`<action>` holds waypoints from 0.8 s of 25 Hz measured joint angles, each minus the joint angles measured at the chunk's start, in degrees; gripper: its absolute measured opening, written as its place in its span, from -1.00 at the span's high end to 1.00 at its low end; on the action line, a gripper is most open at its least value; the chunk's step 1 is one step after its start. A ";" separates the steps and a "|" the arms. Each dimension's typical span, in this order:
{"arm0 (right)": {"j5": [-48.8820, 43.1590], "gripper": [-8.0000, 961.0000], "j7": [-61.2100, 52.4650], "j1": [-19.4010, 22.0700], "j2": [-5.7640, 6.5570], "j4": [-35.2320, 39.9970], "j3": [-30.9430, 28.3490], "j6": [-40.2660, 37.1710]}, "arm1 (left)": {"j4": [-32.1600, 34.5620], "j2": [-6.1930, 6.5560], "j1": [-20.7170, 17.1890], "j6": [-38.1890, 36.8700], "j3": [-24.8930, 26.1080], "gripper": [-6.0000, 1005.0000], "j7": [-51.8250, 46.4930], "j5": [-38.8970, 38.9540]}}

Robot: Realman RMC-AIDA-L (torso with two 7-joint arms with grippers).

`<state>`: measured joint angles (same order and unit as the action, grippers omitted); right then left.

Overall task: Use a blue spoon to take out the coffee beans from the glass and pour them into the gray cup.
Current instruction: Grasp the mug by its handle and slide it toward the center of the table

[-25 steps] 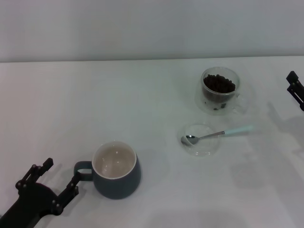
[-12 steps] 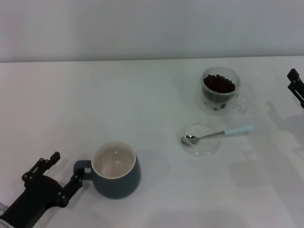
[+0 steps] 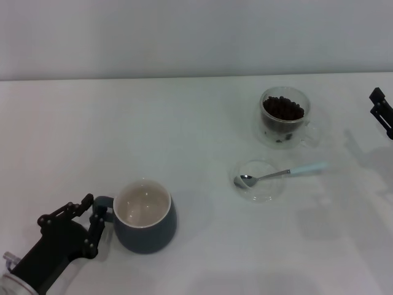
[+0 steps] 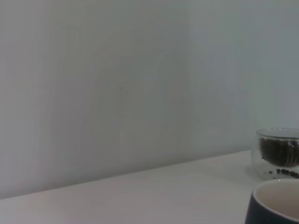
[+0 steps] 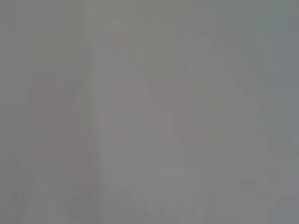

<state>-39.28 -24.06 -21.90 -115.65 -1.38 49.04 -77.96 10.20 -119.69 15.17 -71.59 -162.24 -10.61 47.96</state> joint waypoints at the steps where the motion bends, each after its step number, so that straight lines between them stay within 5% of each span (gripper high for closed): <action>1: 0.00 -0.74 -0.02 -0.04 0.00 0.00 0.00 0.00 | 0.11 -0.01 0.13 0.00 0.00 0.04 0.01 0.02; 3: 0.00 -0.74 -0.07 -0.05 -0.01 -0.01 0.00 0.00 | 0.37 -0.02 0.33 0.11 0.00 0.37 0.03 0.03; 8: -0.01 -0.73 -0.11 -0.07 -0.01 -0.24 0.00 0.00 | 0.51 -0.02 1.03 0.56 -0.20 0.65 0.20 0.01; 20: -0.38 -0.71 -0.11 -0.33 -0.19 -0.13 0.27 -0.14 | 1.34 -0.01 4.33 1.25 -0.60 0.66 2.10 -5.81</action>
<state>-39.66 -24.17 -22.24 -115.85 -1.51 49.31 -78.10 11.54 -119.70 19.50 -70.33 -162.85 -8.51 42.14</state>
